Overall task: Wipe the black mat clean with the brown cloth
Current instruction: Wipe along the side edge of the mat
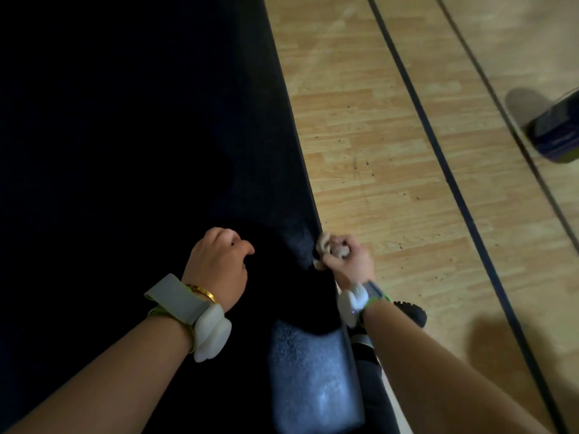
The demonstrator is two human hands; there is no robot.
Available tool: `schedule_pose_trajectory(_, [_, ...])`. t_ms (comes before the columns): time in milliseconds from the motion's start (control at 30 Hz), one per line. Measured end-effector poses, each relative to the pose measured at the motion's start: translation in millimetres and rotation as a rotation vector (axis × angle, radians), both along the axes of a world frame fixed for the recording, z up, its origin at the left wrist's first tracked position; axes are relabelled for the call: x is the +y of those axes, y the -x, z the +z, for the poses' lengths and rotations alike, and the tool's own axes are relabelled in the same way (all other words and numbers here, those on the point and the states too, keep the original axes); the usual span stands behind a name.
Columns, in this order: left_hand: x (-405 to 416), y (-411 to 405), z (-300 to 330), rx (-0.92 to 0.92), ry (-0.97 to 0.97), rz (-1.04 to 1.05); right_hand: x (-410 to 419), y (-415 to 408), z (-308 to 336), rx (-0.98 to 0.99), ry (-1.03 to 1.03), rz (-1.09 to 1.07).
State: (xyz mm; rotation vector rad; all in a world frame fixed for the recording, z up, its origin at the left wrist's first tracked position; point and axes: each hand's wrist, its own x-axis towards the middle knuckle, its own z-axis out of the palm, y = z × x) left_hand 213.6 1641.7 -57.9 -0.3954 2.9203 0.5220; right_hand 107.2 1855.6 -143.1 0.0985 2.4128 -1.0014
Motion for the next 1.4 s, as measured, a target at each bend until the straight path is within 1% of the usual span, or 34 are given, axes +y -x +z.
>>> schedule_pose_trajectory(133, [-0.5,-11.8,-0.2,-0.037,0.002,0.01,48.8,-50.7,-7.8,-0.038,-0.031,-0.004])
schedule_pose_trajectory(233, [-1.7,-17.3,-3.3,-0.014,0.025,-0.029,36.0,-35.8,-17.8,0.007,-0.039,-0.029])
schedule_pose_trajectory(333, [-0.5,-26.6,-6.7,-0.013,0.046,-0.064,2.4,-9.1,-13.9,0.003,-0.015,-0.084])
schedule_pose_trajectory(400, [1.9,-32.1,-8.8,-0.019,0.058,-0.081,-5.6,-7.3,-12.9,-0.001,0.013,-0.129])
schedule_pose_trajectory(467, [6.2,-35.9,-11.4,-0.03,0.056,-0.087,4.1,-20.6,-9.6,0.005,0.043,-0.141])
schedule_pose_trajectory(533, [12.8,-35.5,-13.4,-0.026,0.042,-0.097,27.0,-40.7,-6.4,-0.002,0.033,-0.107])
schedule_pose_trajectory(667, [29.4,-30.1,-20.0,-0.05,0.016,-0.085,71.3,-82.3,1.6,-0.183,-0.004,-0.115])
schedule_pose_trajectory(733, [40.2,-27.6,-18.0,-0.086,-0.027,-0.076,70.4,-83.4,1.1,-0.175,0.008,-0.136])
schedule_pose_trajectory(800, [51.5,-23.7,-15.9,-0.107,-0.042,-0.082,55.8,-66.8,-4.5,-0.117,0.046,-0.141])
schedule_pose_trajectory(867, [59.8,-21.1,-13.3,-0.146,-0.015,-0.1,32.0,-46.3,-7.5,-0.025,0.091,-0.138])
schedule_pose_trajectory(933, [65.9,-20.7,-12.4,-0.127,-0.029,-0.101,13.3,-37.0,-7.2,0.015,0.119,-0.082])
schedule_pose_trajectory(1000, [71.4,-20.5,-7.2,-0.122,-0.015,-0.099,12.5,-40.9,-4.1,0.046,0.073,-0.026])
schedule_pose_trajectory(1100, [82.5,-23.2,-1.9,-0.192,0.019,-0.092,37.5,-60.1,0.0,-0.005,0.027,0.03])
schedule_pose_trajectory(1267, [101.3,-37.4,-2.3,-0.223,0.014,-0.107,94.5,-113.4,4.3,-0.119,-0.06,0.071])
schedule_pose_trajectory(1367, [112.7,-46.2,-4.1,-0.264,0.011,-0.138,78.3,-97.7,10.3,-0.101,-0.017,0.086])
schedule_pose_trajectory(1400, [117.2,-49.4,-4.9,-0.272,0.008,-0.144,71.7,-88.0,6.5,-0.103,0.02,0.045])
